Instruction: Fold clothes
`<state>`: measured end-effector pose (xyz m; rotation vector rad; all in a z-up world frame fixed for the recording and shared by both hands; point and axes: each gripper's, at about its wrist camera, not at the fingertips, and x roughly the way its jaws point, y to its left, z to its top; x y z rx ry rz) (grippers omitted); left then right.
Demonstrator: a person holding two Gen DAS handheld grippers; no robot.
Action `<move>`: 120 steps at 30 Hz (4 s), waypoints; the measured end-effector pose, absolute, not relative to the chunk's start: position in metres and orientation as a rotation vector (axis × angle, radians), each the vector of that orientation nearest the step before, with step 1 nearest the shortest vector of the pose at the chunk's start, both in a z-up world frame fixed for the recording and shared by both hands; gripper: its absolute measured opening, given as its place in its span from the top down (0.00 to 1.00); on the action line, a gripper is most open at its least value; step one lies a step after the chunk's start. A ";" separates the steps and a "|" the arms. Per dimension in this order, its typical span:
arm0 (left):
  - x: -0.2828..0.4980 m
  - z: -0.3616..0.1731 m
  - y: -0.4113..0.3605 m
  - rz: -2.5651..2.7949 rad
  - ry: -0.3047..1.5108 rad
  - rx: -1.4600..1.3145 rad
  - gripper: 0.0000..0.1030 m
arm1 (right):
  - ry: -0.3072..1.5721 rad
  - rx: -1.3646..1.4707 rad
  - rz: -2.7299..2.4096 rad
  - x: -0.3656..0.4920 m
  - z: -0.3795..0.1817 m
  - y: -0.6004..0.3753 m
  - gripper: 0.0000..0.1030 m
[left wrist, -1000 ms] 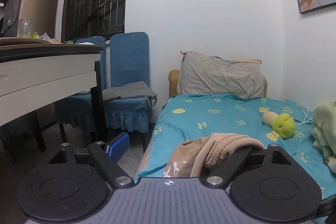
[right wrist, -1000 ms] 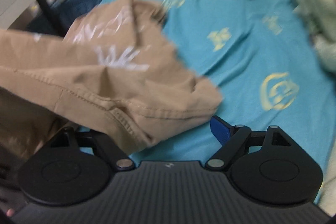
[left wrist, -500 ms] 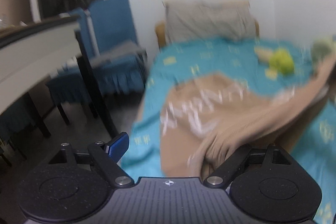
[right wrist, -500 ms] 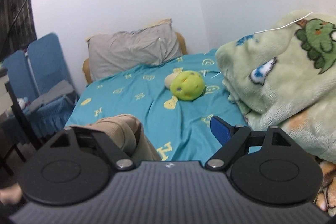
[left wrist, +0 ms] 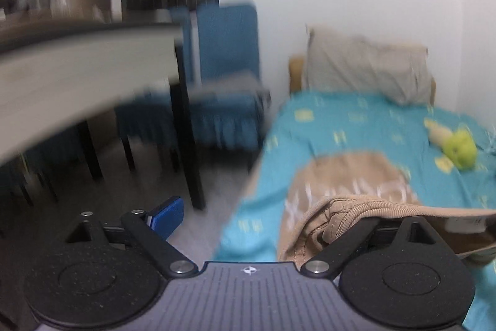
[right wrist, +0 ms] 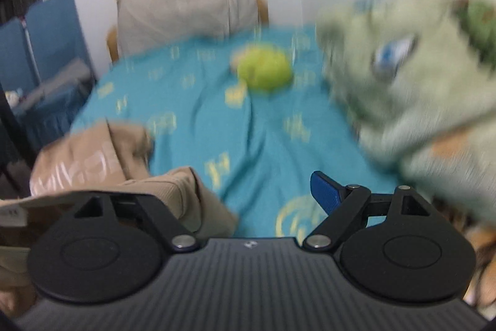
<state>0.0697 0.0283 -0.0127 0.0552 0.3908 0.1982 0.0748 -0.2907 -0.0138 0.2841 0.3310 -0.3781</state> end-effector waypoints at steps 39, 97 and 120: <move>0.172 0.278 0.016 0.111 0.153 -0.070 0.07 | 0.133 0.156 -0.224 0.115 0.245 -0.332 0.17; 0.148 -0.013 0.036 -0.114 0.651 -0.203 0.04 | 0.426 0.305 0.008 0.076 0.008 -0.296 0.18; 0.292 -0.175 0.125 0.106 0.744 -0.455 0.80 | 0.531 0.519 -0.020 0.141 -0.064 -0.326 0.21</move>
